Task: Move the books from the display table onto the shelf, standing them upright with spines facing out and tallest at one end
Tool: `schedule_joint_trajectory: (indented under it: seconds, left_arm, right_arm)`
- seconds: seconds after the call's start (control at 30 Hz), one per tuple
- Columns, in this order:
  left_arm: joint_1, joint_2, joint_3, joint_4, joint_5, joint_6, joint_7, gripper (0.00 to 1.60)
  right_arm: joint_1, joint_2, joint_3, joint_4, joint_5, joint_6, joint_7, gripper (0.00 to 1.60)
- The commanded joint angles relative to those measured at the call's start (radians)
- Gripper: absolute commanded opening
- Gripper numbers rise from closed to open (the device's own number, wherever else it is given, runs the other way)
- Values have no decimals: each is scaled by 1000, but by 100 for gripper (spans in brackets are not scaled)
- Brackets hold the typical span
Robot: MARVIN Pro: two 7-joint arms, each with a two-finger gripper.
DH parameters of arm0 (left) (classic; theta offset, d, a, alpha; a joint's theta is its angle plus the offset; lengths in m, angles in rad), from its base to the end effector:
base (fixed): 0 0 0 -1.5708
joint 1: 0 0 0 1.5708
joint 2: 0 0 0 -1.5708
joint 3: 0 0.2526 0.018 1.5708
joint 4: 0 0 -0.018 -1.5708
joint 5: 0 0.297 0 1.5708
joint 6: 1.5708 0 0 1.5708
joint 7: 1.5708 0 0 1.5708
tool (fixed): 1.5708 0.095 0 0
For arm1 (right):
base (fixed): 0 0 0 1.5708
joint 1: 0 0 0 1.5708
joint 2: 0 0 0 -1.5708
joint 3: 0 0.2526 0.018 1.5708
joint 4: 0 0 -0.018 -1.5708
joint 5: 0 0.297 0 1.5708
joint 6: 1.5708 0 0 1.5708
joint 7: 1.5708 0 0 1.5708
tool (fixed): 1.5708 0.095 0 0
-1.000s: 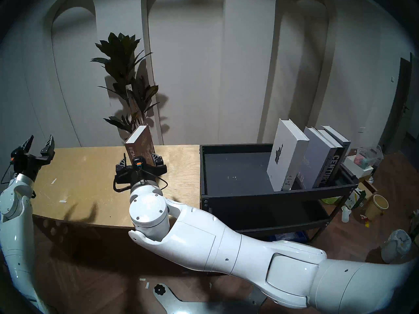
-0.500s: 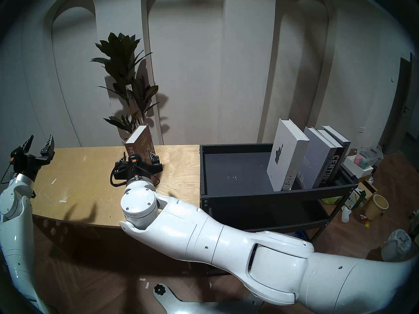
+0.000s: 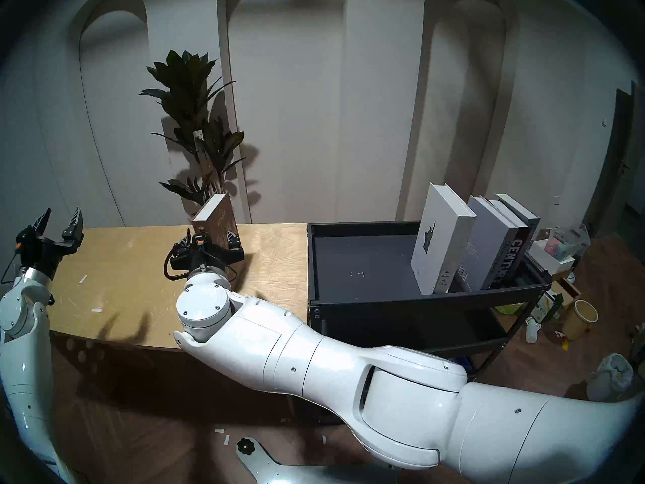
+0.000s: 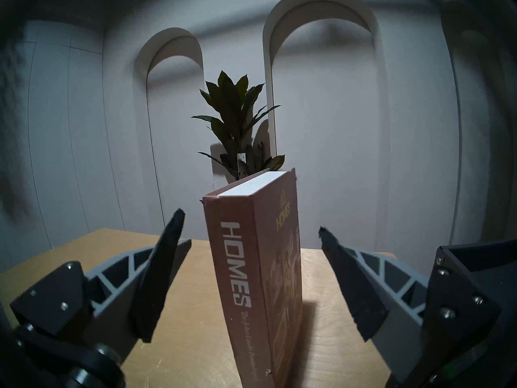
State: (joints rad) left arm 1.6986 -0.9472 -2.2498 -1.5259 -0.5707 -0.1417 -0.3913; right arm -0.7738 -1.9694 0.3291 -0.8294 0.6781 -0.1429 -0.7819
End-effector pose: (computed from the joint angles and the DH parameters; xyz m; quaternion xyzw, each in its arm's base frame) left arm 0.3159 0.3405 -0.1139 -0.5772 -0.0034 -0.8063 0.1294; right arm 0.3884 0.4098 -0.1892 -0.6952 -0.0946 -0.6961 0.1523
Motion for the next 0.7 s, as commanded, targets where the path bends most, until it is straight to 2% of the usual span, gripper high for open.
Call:
schedule_joint_trajectory:
  seconds: [0.0,0.67]
  left_arm:
    - [-12,11,-9,-12,2,-10,3,160]
    - [-12,11,-8,-12,4,-10,4,160]
  right_arm:
    - [49,-38,-10,30,15,-46,21,160]
    - [122,-38,-69,80,102,-57,64,160]
